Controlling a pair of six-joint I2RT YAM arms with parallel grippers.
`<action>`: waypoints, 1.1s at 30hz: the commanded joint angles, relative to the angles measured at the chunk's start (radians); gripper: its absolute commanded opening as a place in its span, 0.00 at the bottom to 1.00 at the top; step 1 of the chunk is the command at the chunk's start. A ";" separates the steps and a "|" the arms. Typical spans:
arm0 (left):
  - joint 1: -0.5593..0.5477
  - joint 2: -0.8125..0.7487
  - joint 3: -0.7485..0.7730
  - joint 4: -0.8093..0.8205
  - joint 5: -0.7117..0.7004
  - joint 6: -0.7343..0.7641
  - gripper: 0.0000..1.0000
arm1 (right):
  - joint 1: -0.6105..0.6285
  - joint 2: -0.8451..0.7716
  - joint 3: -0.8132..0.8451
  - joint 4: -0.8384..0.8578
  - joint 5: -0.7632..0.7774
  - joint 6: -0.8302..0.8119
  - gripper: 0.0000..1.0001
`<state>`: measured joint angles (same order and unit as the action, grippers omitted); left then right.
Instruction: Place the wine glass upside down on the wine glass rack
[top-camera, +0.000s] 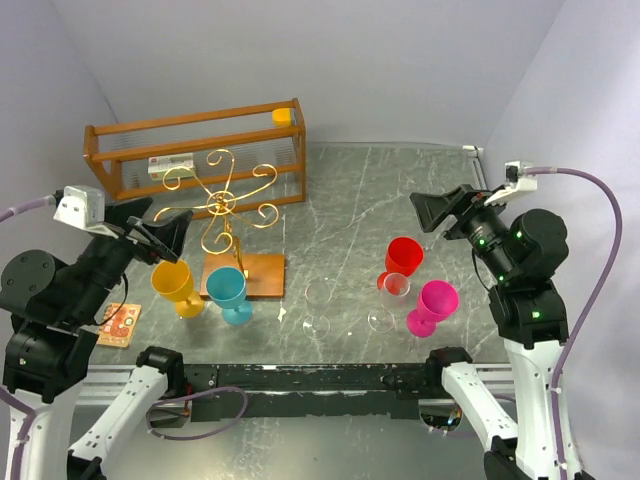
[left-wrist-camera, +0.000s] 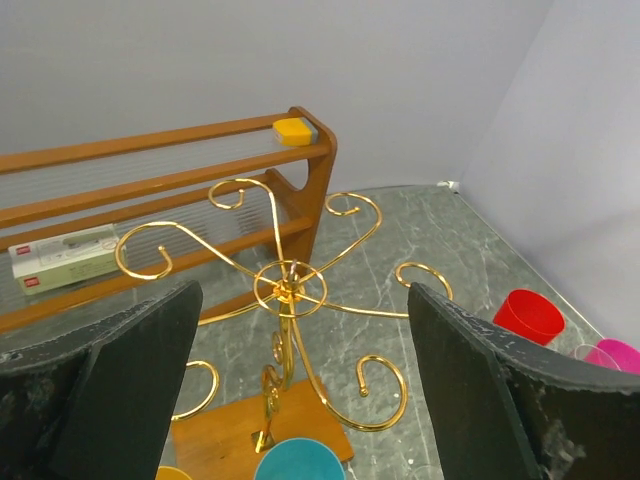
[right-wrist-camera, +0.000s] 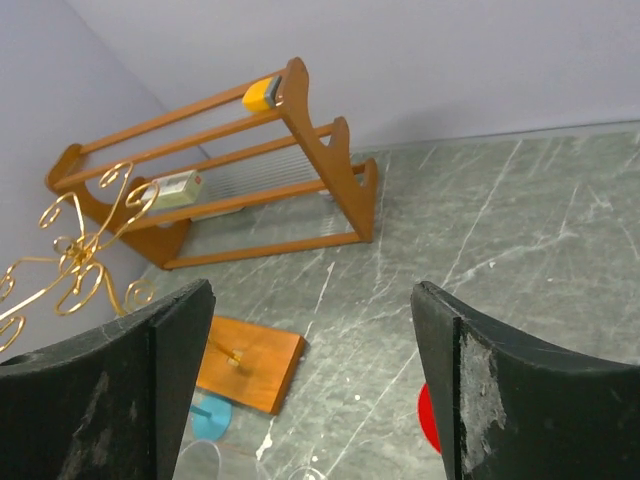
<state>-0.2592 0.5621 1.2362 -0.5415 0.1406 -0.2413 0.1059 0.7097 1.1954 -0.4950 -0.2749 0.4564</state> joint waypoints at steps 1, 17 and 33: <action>-0.008 0.003 -0.016 0.069 0.081 0.016 0.96 | -0.010 0.010 -0.016 -0.017 -0.072 0.011 0.83; -0.009 -0.013 -0.067 0.164 0.207 0.017 0.99 | -0.011 0.160 0.007 -0.208 -0.005 -0.080 0.68; -0.009 0.048 -0.068 0.268 0.242 -0.027 0.98 | 0.132 0.361 0.030 -0.385 0.336 -0.066 0.53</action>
<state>-0.2611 0.5930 1.1641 -0.3485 0.3435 -0.2550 0.1604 1.0519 1.2144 -0.8524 -0.0017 0.3786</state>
